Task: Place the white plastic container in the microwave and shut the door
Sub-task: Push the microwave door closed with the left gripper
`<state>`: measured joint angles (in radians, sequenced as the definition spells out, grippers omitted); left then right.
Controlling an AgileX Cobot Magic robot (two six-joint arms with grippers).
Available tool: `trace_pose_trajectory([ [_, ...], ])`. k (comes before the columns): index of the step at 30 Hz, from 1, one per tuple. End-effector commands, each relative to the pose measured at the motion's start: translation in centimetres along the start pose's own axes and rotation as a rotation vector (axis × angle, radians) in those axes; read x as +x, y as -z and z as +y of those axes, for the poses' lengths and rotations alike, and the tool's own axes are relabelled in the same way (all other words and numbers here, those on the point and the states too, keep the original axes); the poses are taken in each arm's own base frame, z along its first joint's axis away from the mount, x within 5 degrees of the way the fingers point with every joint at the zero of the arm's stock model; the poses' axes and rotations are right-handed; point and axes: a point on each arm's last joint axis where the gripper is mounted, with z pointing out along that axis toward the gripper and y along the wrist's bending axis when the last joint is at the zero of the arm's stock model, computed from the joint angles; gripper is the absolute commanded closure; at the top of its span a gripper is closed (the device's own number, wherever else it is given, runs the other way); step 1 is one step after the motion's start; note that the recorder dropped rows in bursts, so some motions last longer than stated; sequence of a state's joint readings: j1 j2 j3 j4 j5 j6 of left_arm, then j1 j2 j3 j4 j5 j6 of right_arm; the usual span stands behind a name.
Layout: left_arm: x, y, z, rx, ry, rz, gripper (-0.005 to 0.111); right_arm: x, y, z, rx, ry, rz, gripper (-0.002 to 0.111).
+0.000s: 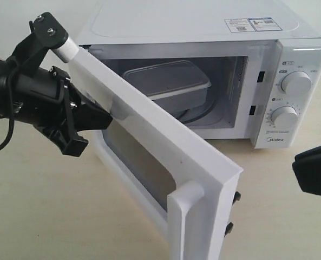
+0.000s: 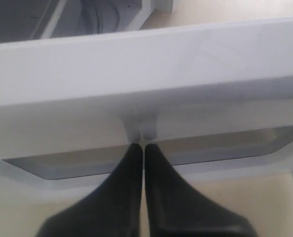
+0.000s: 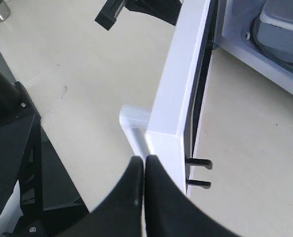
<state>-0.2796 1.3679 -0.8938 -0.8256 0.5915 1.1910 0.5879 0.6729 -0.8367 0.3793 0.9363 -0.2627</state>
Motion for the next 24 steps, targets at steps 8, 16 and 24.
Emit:
trace_pose_trajectory([
  [8, -1.4, -0.3, 0.4, -0.039, -0.03, -0.118, 0.103, -0.3, 0.2, 0.0, 0.002, 0.012, -0.022, 0.108],
  [16, -1.9, -1.9, 1.1, -0.006, 0.003, -0.107, 0.103, -0.3, 0.2, 0.0, 0.002, 0.017, -0.022, 0.108],
  [24, -1.9, -2.8, 1.7, -0.016, -0.019, -0.095, 0.103, -0.3, 0.2, 0.0, 0.002, 0.016, -0.022, 0.108],
])
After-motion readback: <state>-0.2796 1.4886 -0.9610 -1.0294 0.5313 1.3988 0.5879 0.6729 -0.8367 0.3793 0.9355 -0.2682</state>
